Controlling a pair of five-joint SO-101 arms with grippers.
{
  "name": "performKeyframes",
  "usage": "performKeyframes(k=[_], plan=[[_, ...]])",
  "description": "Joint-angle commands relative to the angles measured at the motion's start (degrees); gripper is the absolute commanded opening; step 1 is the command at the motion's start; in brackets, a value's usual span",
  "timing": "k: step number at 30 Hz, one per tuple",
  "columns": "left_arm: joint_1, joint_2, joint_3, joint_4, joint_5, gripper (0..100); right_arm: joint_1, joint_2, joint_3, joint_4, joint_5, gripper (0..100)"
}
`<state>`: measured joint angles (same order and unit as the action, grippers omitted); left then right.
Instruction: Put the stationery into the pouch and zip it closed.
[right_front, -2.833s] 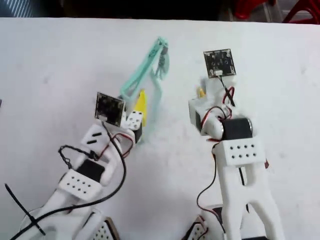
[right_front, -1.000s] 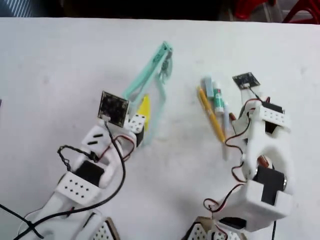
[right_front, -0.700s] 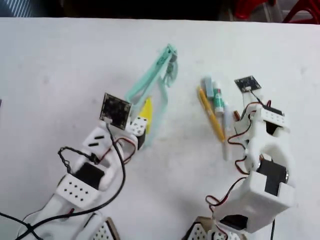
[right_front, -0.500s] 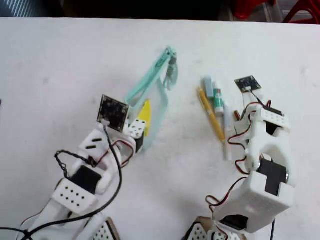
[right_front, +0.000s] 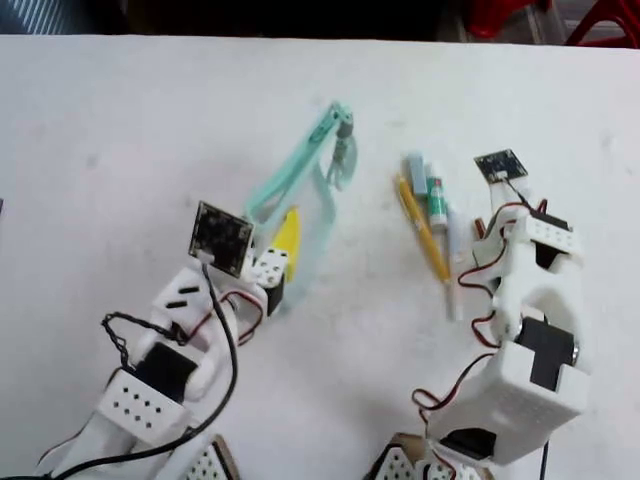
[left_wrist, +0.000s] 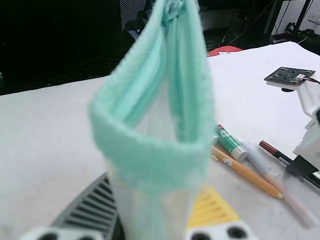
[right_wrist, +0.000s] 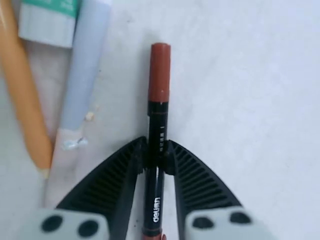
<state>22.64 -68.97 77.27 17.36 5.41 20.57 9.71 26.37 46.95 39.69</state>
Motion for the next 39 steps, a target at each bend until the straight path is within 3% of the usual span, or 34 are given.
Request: performKeyframes(k=[1, 13, 18, 33, 36, 39], plan=[[0.4, -1.8, -1.1, 0.0, -0.3, 4, 0.7, -7.6, -2.0, 4.5, -0.1, 1.7], [0.7, -1.9, 0.2, -0.1, -2.7, 4, -0.6, -36.5, -1.7, 18.0, -8.1, 1.7], [0.7, -1.9, 0.4, 0.1, -1.0, 13, -2.2, -44.6, -1.6, 22.5, -7.9, 1.7], [0.8, -1.9, 0.4, 0.0, 1.8, 14, -5.5, -48.3, -2.9, 24.5, -8.1, 1.7], [0.8, -1.9, 0.4, -0.3, 1.8, 14, -9.8, -48.3, -10.7, 24.7, -9.2, 1.7], [0.8, -1.9, 0.4, -0.3, 1.8, 14, -14.8, -48.3, -22.6, 24.8, -16.2, 1.6]])
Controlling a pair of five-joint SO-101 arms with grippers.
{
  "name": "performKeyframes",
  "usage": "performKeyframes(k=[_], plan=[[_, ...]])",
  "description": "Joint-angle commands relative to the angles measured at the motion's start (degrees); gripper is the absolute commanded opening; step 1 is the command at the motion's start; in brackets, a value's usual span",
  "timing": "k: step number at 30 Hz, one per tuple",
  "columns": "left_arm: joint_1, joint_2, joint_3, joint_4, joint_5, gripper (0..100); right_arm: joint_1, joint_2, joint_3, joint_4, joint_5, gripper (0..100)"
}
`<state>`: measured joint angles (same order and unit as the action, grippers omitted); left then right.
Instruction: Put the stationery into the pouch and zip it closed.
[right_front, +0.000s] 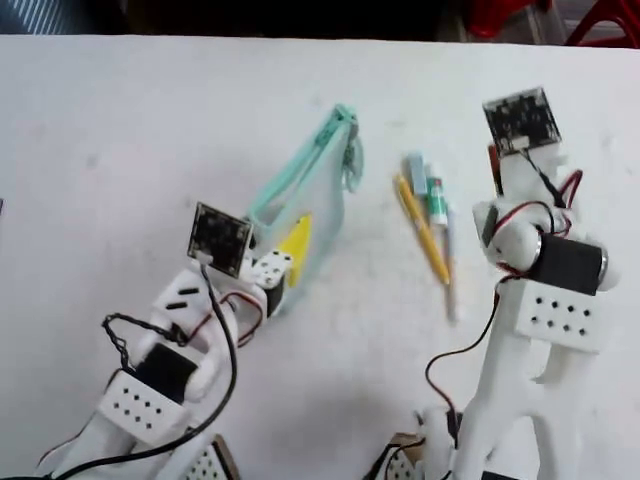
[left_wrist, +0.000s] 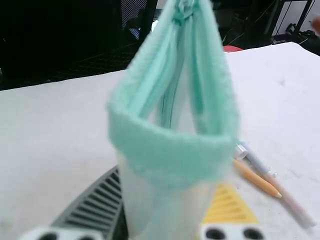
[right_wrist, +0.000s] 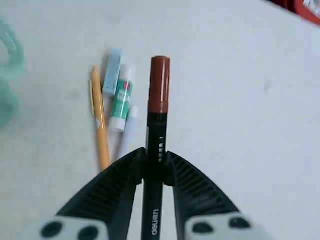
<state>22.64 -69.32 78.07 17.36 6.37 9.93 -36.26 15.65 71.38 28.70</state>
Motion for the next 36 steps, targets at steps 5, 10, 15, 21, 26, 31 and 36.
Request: performKeyframes(k=[5, 10, 15, 21, 26, 31, 36], plan=[[0.8, -1.5, -0.4, 0.0, 0.9, 14, -16.6, -1.8, -25.8, 0.1, -10.3, 1.6], [0.8, -1.5, -0.4, 0.0, 0.5, 14, -30.9, -1.8, -30.1, -4.2, -10.5, 1.6], [1.5, -1.5, -0.4, -0.3, 0.5, 14, -43.6, -2.0, -30.6, -8.9, -10.6, 1.6], [2.2, -1.5, -0.4, -0.1, 0.4, 14, -48.3, -1.6, -29.5, -11.3, -19.1, 1.6], [2.2, -1.5, -0.4, -0.1, 0.4, 14, -46.8, -2.2, -20.3, -17.2, -21.1, 1.7], [2.0, -1.5, -0.4, -0.1, 0.4, 14, -46.7, -2.3, -10.4, -26.8, -21.2, 1.7], [2.0, -1.5, -0.4, 0.0, 0.4, 14, -46.7, -2.3, -7.8, -32.8, -21.2, 1.7]])
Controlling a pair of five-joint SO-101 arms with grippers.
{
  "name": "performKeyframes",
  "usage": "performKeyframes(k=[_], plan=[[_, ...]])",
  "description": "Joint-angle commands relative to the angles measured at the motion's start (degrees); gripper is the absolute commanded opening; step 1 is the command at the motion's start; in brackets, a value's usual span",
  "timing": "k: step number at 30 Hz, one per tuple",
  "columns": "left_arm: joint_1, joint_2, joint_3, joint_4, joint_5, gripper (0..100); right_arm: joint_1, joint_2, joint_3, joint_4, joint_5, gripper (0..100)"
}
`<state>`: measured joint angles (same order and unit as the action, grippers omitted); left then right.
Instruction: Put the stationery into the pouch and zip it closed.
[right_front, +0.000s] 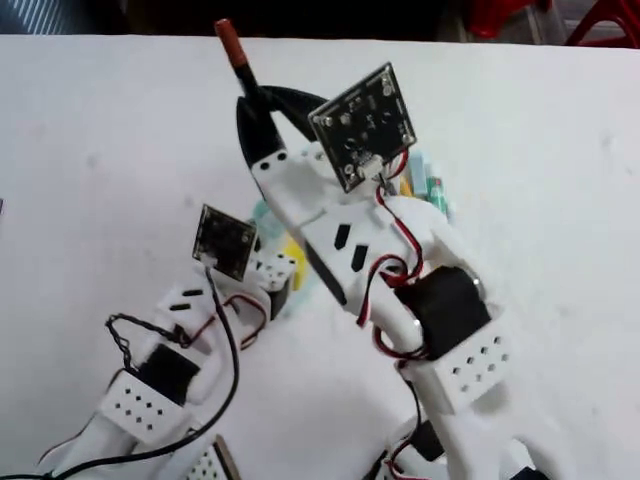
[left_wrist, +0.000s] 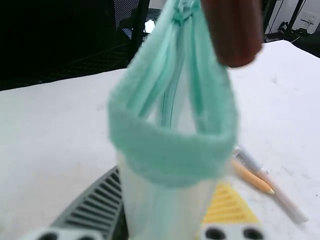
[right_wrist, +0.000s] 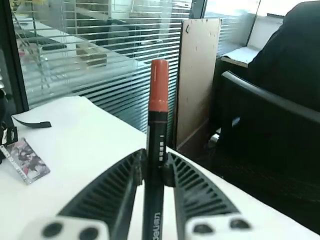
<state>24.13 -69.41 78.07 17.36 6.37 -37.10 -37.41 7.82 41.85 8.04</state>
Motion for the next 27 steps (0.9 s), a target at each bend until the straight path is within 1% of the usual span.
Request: performKeyframes(k=[1, 10, 16, 20, 27], plan=[[0.5, -1.5, -0.4, 0.0, 0.4, 14, 0.3, -1.2, -0.1, -3.6, -0.5, 1.7], [0.8, -1.5, -0.4, -0.1, 0.4, 14, 0.3, -2.8, 2.2, -4.3, -0.5, 1.7], [0.8, -1.5, -0.4, -0.1, 0.4, 14, 0.2, -3.3, 10.5, -11.7, -0.5, 1.7], [0.8, -1.5, -0.4, -0.2, 0.4, 14, 0.2, -4.0, 10.8, -15.5, -0.5, 1.6], [0.8, -1.5, -0.4, -0.3, 0.4, 14, -0.7, -4.5, 11.0, -16.3, -0.5, 1.6]])
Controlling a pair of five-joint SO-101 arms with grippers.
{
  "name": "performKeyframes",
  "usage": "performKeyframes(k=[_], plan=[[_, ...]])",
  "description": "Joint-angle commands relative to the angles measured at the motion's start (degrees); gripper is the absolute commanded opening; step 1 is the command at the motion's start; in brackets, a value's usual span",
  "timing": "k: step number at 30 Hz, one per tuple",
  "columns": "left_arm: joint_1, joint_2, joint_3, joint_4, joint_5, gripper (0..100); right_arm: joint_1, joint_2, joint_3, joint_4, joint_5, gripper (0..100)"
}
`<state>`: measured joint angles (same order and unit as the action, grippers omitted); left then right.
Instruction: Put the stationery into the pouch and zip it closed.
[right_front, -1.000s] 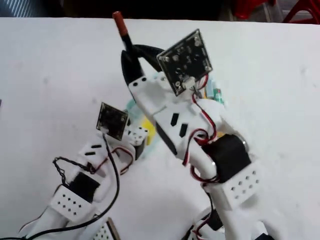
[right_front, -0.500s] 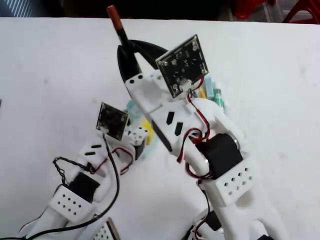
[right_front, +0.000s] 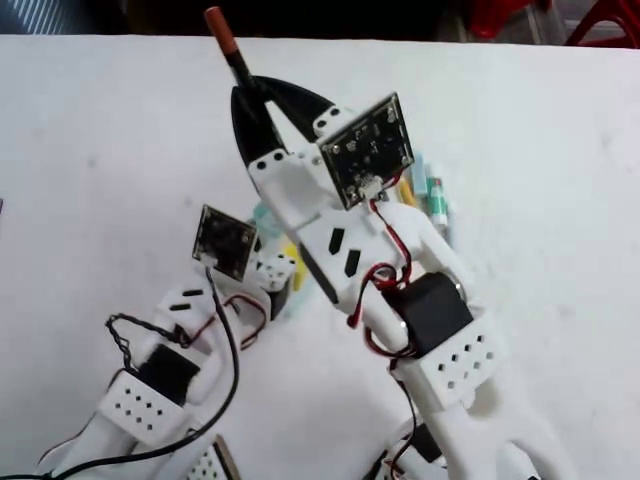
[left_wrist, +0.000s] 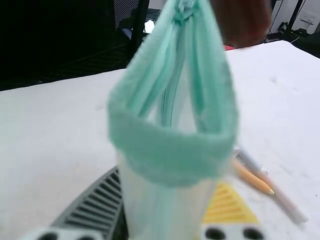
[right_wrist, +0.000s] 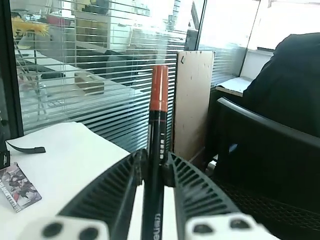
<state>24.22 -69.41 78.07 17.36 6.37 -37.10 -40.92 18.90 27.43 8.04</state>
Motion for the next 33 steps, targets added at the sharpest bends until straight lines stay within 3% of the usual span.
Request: performKeyframes(k=[1, 11, 18, 28, 33], plan=[[0.7, -1.5, -0.4, -0.3, 0.4, 14, -0.8, -0.6, 0.2, -2.4, -0.5, 1.6], [0.7, -1.5, -0.4, -0.4, 0.4, 14, -0.7, 4.8, 0.5, -8.9, -3.2, 1.6], [0.4, -1.5, -0.5, -0.4, 0.4, 14, 0.7, 0.8, 2.8, -2.4, -3.3, 1.6], [0.3, -1.4, -0.5, -0.4, 0.4, 14, 1.2, -13.8, 14.9, -2.0, -3.2, 1.6], [0.3, -1.3, -0.5, -0.4, 0.4, 14, 1.3, -17.8, 14.6, 4.4, -2.5, 1.6]])
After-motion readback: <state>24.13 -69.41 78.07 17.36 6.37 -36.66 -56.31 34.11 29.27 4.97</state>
